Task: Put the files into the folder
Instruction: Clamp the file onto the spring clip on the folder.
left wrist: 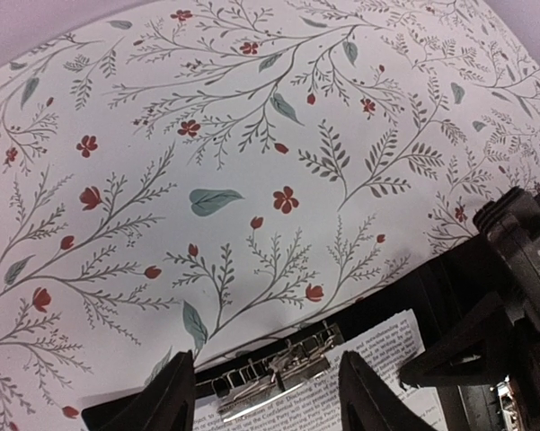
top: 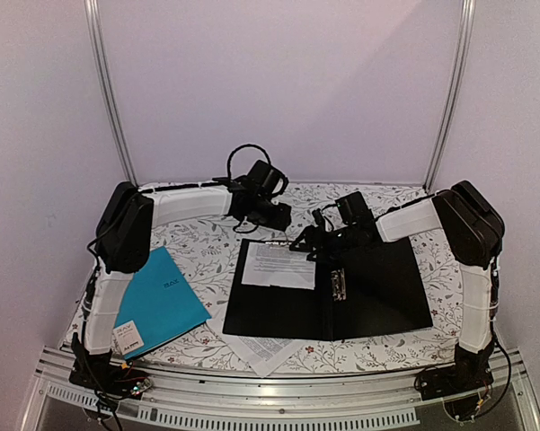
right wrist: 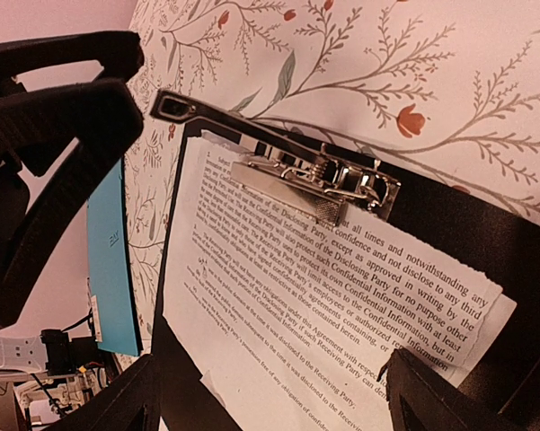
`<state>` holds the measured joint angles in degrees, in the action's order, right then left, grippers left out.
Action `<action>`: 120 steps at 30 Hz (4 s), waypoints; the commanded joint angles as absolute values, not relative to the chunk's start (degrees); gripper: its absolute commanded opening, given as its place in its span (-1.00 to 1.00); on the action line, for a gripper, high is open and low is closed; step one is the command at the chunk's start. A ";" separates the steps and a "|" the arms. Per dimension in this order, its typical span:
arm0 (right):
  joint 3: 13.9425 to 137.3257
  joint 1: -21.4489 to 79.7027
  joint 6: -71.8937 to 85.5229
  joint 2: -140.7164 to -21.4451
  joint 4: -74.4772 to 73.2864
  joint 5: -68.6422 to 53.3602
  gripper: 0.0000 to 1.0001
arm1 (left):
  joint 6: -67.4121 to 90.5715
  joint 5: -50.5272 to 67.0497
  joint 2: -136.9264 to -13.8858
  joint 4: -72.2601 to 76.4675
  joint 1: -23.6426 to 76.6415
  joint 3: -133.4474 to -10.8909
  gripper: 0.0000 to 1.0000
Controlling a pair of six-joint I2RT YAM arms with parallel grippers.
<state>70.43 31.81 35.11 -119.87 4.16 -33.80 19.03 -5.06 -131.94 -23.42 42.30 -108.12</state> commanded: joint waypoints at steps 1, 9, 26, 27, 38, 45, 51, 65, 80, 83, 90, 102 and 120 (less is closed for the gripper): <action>68.10 31.56 35.07 -123.35 -1.41 -30.76 0.73 | 18.46 -4.47 -134.34 -25.88 42.10 -110.13 0.05; 68.48 31.63 34.98 -123.75 -1.47 -31.20 0.73 | 18.68 -3.60 -136.11 -27.27 42.01 -112.03 -0.13; 68.31 31.64 35.07 -123.93 -1.14 -31.43 0.73 | 18.81 -3.71 -134.54 -26.93 41.93 -111.49 -0.29; 68.29 31.64 35.15 -123.93 -1.14 -31.41 0.73 | 18.73 -3.65 -134.38 -26.82 41.92 -111.33 -0.30; 68.56 31.64 35.07 -124.37 -1.05 -31.73 0.72 | 18.82 -3.36 -132.73 -26.11 41.84 -110.40 -0.39; 68.60 31.61 35.16 -124.49 -1.05 -31.73 0.72 | 19.05 -3.19 -131.67 -25.45 41.75 -109.57 -0.33; 68.56 31.63 35.24 -124.64 -0.96 -31.80 0.72 | 19.34 -2.90 -130.46 -24.45 41.69 -108.50 -0.32; 68.58 31.60 35.42 -124.63 -0.88 -31.99 0.72 | 19.51 -2.31 -132.61 -25.56 41.40 -109.68 -0.45; 68.56 31.61 35.77 -124.72 -0.53 -32.33 0.71 | 19.86 -1.87 -134.27 -25.57 40.87 -110.10 -0.48; 68.62 31.62 35.77 -124.72 -0.53 -32.34 0.71 | 19.94 -1.52 -134.73 -25.54 40.80 -110.28 -0.49; 68.55 31.63 35.94 -124.98 -0.53 -32.56 0.70 | 20.22 -1.14 -135.12 -25.49 40.69 -110.68 -0.53; 68.43 31.61 36.21 -125.07 -0.48 -32.78 0.69 | 20.65 -1.01 -135.24 -25.56 40.43 -110.92 -0.57; 68.38 31.63 36.32 -125.42 -0.53 -33.02 0.67 | 20.82 -0.62 -134.42 -25.32 40.11 -110.61 -0.68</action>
